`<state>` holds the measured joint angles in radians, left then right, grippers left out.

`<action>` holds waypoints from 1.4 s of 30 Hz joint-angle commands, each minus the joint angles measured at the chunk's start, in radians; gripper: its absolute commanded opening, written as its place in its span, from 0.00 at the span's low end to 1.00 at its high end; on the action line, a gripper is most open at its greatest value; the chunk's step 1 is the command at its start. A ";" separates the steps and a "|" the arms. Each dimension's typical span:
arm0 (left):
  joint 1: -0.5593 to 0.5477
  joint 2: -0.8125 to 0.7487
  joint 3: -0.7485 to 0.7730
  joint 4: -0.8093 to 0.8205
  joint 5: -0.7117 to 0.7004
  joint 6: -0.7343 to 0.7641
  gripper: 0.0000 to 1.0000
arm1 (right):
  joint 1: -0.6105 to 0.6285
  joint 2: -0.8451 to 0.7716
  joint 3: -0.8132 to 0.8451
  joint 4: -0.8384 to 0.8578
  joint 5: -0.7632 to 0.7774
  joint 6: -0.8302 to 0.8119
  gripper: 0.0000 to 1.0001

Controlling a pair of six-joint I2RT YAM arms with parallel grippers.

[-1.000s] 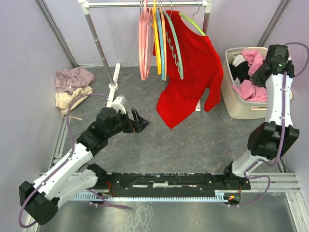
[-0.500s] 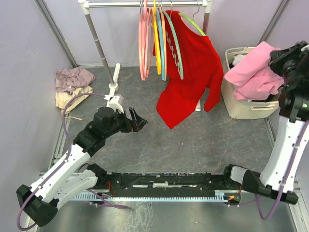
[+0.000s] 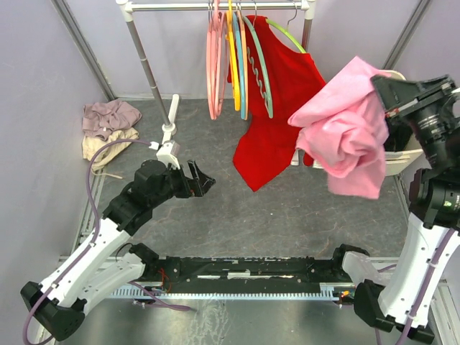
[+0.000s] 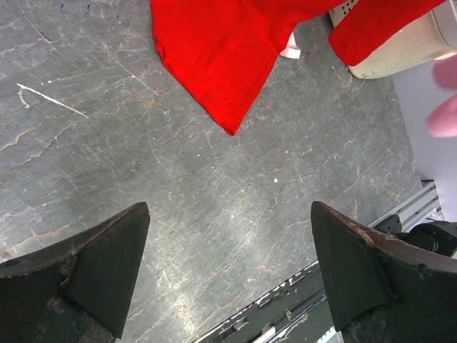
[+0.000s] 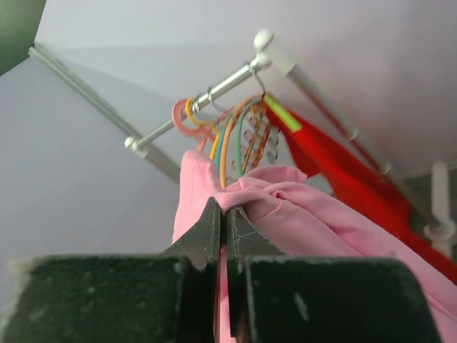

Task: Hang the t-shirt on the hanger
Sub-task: Place the T-shirt at the center of the board.

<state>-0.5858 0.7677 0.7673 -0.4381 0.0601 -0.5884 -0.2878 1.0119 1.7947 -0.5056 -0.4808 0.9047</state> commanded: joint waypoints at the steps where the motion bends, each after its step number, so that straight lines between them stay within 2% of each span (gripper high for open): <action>1: -0.004 -0.030 0.057 -0.018 -0.016 0.015 1.00 | 0.001 -0.052 -0.145 0.117 -0.178 0.164 0.02; 4: -0.003 -0.048 0.060 -0.030 -0.009 0.021 1.00 | 0.008 -0.109 -0.255 0.075 -0.219 0.159 0.02; 11: -0.004 -0.096 0.056 -0.061 -0.015 0.016 1.00 | 0.111 -0.180 -0.552 -0.030 -0.177 0.061 0.02; 15: -0.003 -0.106 0.054 -0.076 -0.017 0.008 1.00 | 0.226 -0.157 -0.668 -0.090 -0.086 -0.017 0.02; 20: -0.003 -0.126 0.052 -0.110 -0.034 0.000 1.00 | 0.450 -0.138 -0.784 -0.052 0.033 0.011 0.02; 27: -0.003 -0.154 0.085 -0.169 -0.063 -0.005 1.00 | 0.814 -0.181 -0.756 -0.127 0.323 0.039 0.02; 32: -0.003 -0.161 0.118 -0.199 -0.084 -0.005 1.00 | 1.139 -0.070 -0.757 -0.057 0.525 0.080 0.02; 34: -0.004 -0.169 0.134 -0.217 -0.100 -0.004 1.00 | 1.231 0.011 -0.741 -0.009 0.590 0.080 0.01; 39: -0.004 -0.192 0.174 -0.279 -0.137 -0.006 1.00 | 1.300 0.246 -0.613 0.087 0.599 0.036 0.01; 42: -0.003 -0.208 0.192 -0.310 -0.155 -0.012 0.99 | 1.303 0.350 -0.489 0.067 0.610 -0.028 0.01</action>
<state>-0.5861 0.5831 0.9012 -0.7052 -0.0517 -0.5888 1.0073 1.2816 1.1202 -0.5373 0.0570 0.9504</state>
